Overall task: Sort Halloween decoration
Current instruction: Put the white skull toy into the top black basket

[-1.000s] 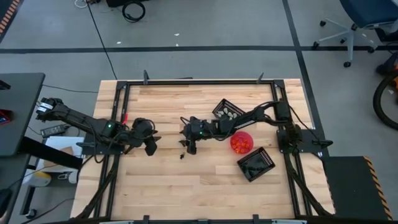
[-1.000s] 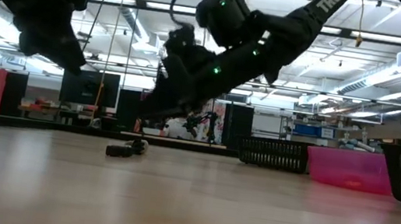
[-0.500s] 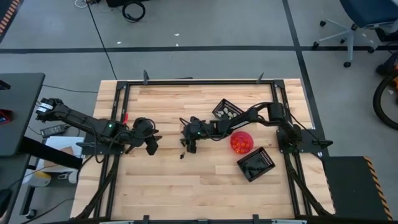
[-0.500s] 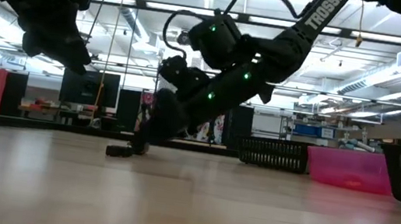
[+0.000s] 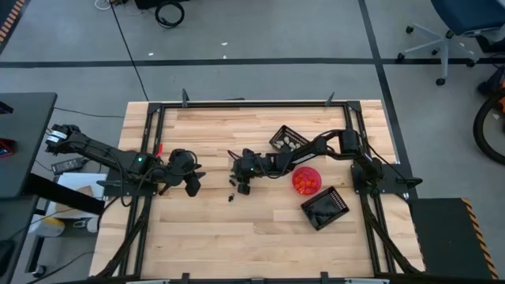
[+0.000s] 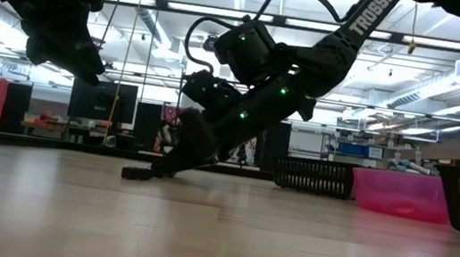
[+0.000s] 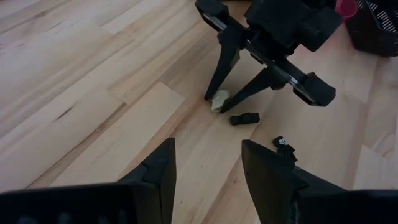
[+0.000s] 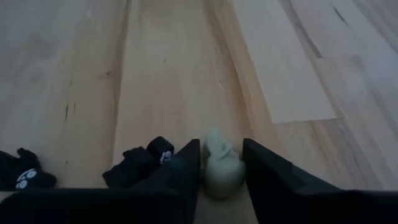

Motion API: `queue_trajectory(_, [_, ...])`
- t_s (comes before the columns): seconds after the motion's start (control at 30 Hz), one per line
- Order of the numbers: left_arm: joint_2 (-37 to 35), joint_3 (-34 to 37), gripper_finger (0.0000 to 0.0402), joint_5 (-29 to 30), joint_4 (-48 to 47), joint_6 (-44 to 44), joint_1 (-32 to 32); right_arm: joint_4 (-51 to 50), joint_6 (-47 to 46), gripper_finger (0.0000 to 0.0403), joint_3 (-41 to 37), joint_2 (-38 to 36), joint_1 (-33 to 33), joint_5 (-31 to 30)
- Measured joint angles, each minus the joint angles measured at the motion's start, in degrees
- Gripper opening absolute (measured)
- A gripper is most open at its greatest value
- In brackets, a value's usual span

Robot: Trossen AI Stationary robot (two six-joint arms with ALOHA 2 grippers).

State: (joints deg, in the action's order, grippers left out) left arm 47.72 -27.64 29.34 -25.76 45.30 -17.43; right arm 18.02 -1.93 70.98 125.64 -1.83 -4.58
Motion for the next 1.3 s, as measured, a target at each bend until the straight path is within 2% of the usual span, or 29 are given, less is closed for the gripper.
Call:
queue_trajectory(0.13, [0.0,0.01,0.0155,-0.02,0.0,0.0,0.0,-1.92,-1.14,0.0092,0.1,-0.24,0.02,0.37])
queue_trajectory(0.57, [0.0,0.0,0.0155,-0.02,0.01,0.0,0.0,-7.97,-1.31,0.0105,-0.11,-4.6,0.05,2.08])
queue_trajectory(0.8, [0.0,0.0,0.0155,0.32,0.01,-0.02,0.0,-20.38,0.46,0.0103,-0.1,-10.84,0.02,1.85])
queue_trajectory(1.0, [0.0,0.0,0.0155,1.55,0.59,0.41,0.0,-35.64,0.62,0.0103,-0.09,-17.14,-1.14,0.95])
queue_trajectory(1.2, [0.0,0.0,0.0155,4.87,2.39,0.62,0.0,-50.36,-0.84,0.0103,-0.09,-23.89,-2.94,-5.8])
queue_trajectory(1.3, [0.0,0.0,0.0155,7.13,3.66,0.63,0.0,-55.93,-4.09,0.0103,-0.07,-26.55,-4.81,-6.34])
